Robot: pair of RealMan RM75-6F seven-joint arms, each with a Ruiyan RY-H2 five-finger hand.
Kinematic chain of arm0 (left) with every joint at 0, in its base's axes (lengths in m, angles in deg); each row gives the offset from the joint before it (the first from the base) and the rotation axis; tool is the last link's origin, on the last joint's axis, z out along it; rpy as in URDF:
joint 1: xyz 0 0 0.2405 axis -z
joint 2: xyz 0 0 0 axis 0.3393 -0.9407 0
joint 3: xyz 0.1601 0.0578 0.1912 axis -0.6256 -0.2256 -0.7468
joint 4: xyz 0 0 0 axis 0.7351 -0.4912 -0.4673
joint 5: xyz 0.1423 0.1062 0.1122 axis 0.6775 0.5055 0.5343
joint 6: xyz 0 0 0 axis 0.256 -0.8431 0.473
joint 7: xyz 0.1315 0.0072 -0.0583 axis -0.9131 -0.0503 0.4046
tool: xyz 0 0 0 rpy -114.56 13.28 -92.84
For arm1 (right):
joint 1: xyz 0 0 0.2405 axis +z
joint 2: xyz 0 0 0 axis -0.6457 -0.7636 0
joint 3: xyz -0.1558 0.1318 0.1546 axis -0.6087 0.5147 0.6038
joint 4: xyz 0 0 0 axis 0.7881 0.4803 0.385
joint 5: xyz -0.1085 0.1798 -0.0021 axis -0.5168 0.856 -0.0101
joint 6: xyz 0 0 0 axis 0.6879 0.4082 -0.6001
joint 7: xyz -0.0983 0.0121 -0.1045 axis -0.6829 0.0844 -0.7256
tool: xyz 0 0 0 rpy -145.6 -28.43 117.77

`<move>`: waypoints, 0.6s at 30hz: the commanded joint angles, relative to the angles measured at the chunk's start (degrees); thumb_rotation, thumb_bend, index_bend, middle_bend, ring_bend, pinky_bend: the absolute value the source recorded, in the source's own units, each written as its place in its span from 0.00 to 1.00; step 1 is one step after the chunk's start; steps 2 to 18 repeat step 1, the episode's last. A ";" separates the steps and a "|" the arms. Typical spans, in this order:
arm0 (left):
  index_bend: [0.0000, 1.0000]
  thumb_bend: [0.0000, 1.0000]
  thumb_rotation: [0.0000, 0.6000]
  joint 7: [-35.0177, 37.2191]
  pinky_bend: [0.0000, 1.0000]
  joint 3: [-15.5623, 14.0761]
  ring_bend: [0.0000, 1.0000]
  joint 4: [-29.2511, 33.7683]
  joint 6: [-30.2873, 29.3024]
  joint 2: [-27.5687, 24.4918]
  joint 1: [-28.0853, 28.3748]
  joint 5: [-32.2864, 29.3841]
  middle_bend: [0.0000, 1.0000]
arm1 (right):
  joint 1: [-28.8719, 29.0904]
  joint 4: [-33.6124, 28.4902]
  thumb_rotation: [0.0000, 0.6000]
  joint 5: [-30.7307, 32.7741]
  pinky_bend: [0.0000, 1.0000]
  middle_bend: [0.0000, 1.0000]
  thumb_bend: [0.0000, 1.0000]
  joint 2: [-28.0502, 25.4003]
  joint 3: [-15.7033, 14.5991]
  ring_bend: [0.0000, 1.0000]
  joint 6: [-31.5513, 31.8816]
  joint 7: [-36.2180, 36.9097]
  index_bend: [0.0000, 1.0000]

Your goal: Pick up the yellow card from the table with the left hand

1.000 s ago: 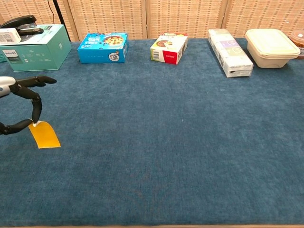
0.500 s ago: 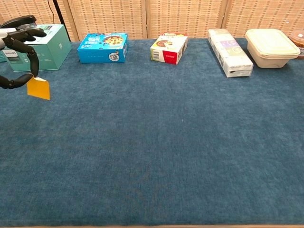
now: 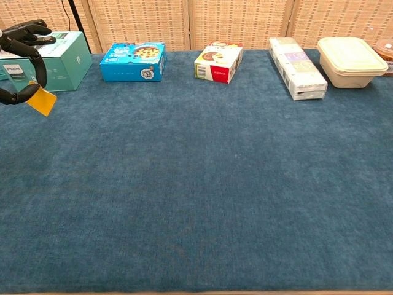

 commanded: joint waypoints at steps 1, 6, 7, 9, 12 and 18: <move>0.50 0.46 1.00 -0.03 0.00 0.10 0.00 0.28 -0.08 -0.22 -0.13 0.02 0.00 | -0.02 -0.02 1.00 -0.11 0.00 0.00 0.00 -0.04 -0.03 0.00 0.07 0.07 0.00; 0.50 0.46 1.00 -0.03 0.00 0.10 0.00 0.28 -0.08 -0.22 -0.13 0.02 0.00 | -0.02 -0.02 1.00 -0.11 0.00 0.00 0.00 -0.04 -0.03 0.00 0.07 0.07 0.00; 0.50 0.46 1.00 -0.03 0.00 0.10 0.00 0.28 -0.08 -0.22 -0.13 0.02 0.00 | -0.02 -0.02 1.00 -0.11 0.00 0.00 0.00 -0.04 -0.03 0.00 0.07 0.07 0.00; 0.50 0.46 1.00 -0.03 0.00 0.10 0.00 0.28 -0.08 -0.22 -0.13 0.02 0.00 | -0.02 -0.02 1.00 -0.11 0.00 0.00 0.00 -0.04 -0.03 0.00 0.07 0.07 0.00; 0.50 0.46 1.00 -0.03 0.00 0.10 0.00 0.28 -0.08 -0.22 -0.13 0.02 0.00 | -0.02 -0.02 1.00 -0.11 0.00 0.00 0.00 -0.04 -0.03 0.00 0.07 0.07 0.00; 0.50 0.46 1.00 -0.03 0.00 0.10 0.00 0.28 -0.08 -0.22 -0.13 0.02 0.00 | -0.02 -0.02 1.00 -0.11 0.00 0.00 0.00 -0.04 -0.03 0.00 0.07 0.07 0.00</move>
